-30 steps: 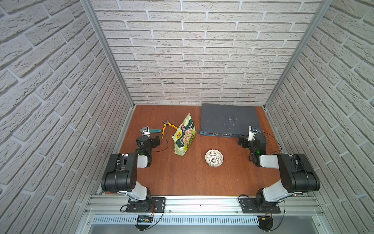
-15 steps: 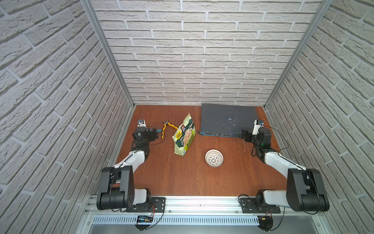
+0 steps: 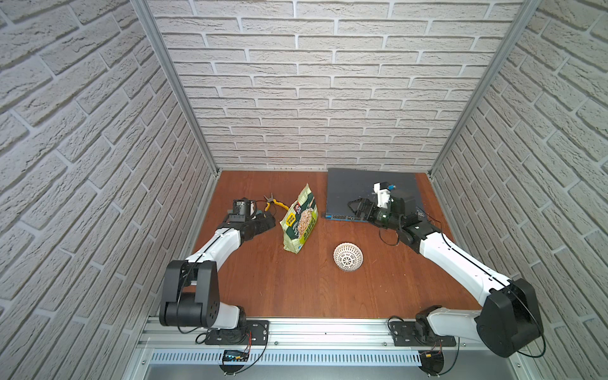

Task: Pour the oats into the breakfast bowl
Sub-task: Adjust the oats bag at the center of the board.

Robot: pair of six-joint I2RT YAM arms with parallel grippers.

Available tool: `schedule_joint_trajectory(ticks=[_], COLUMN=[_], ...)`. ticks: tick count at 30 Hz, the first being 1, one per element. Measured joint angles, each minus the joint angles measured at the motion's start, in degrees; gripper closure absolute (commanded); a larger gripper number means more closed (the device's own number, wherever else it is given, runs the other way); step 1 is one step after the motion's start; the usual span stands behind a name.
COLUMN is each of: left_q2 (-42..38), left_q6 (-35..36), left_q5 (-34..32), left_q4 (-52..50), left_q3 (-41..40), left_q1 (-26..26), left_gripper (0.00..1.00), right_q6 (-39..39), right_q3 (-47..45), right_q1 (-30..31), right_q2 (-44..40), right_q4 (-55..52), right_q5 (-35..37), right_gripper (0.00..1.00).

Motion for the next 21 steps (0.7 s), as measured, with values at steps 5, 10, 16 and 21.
schedule_joint_trajectory(ticks=[5,10,16,21], left_q2=[5.97,8.70,8.66,7.48], left_q6=[-5.44,-8.85,-13.33,-15.85], left_q5=[10.40,14.78,14.95,13.77], left_q4=[2.82,5.97,11.10,11.91], left_q3=[0.02,-0.20,-3.93,-6.23], left_q1=[-1.57,-3.37,-7.32,-11.50], left_gripper=[0.18,0.28,0.28,0.29], right_q6=[4.96,8.24,10.32,9.86], right_q3=[4.83,9.42,13.11,14.91], right_q1=[5.38,8.70,10.19,10.36], right_q2=[5.05,10.99,16.90,18.21], right_q4=[-0.17,0.98,1.38,0.00], right_q5=[-0.92,-1.18,-2.29,-2.69], right_gripper=[0.00,0.11,0.21,0.26])
